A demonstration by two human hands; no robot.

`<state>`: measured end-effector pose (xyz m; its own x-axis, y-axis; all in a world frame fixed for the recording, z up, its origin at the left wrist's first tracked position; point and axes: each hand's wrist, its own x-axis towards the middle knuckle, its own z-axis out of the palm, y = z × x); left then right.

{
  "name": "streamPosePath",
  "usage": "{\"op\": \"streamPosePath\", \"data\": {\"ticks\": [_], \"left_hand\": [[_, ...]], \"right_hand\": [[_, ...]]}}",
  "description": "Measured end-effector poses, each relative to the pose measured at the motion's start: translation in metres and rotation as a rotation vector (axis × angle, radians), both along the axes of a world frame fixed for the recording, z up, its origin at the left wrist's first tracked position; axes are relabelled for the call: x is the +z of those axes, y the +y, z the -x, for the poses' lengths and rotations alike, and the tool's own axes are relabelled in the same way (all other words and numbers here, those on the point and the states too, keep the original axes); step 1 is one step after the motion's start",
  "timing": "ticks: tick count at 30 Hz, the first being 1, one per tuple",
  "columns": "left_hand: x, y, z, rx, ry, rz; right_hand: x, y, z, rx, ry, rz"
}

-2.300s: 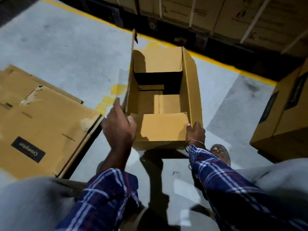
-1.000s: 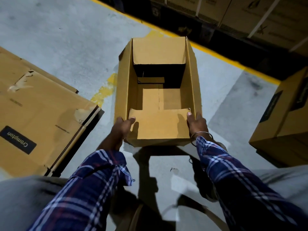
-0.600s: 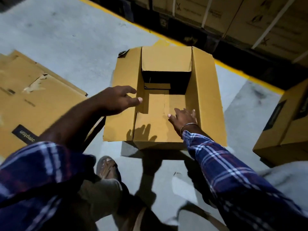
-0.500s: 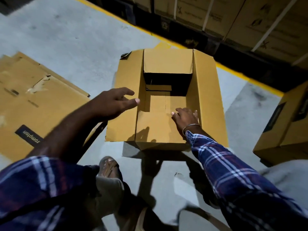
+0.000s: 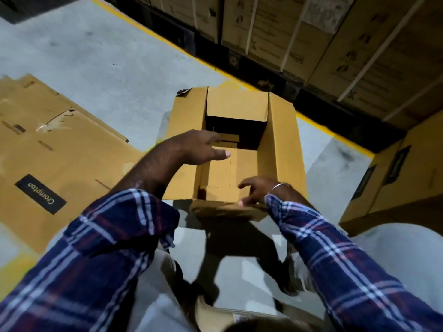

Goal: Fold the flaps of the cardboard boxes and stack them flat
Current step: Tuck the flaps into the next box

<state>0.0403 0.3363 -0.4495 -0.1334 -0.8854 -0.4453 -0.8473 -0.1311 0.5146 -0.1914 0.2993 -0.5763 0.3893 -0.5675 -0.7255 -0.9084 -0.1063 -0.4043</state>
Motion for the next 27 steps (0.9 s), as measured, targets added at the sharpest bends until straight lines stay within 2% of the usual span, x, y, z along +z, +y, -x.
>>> {"op": "streamPosePath", "data": {"ticks": [3,7,15,22,27], "left_hand": [[-0.002,0.006,0.007,-0.047,-0.011,-0.022],[-0.009,0.009,0.016,-0.128,-0.051,-0.082],[-0.029,-0.005,0.029,-0.228,-0.091,-0.162],[-0.036,-0.017,0.024,-0.235,-0.093,-0.186],[-0.034,-0.019,0.023,-0.23,-0.119,-0.181]], "right_hand": [[-0.027,0.024,-0.007,0.043,0.081,-0.001],[-0.064,0.044,-0.007,0.204,0.214,0.22],[-0.097,0.05,-0.015,0.17,0.249,0.405],[-0.106,0.041,-0.016,0.146,0.168,0.431],[-0.104,0.042,-0.012,0.163,0.139,0.318]]}}
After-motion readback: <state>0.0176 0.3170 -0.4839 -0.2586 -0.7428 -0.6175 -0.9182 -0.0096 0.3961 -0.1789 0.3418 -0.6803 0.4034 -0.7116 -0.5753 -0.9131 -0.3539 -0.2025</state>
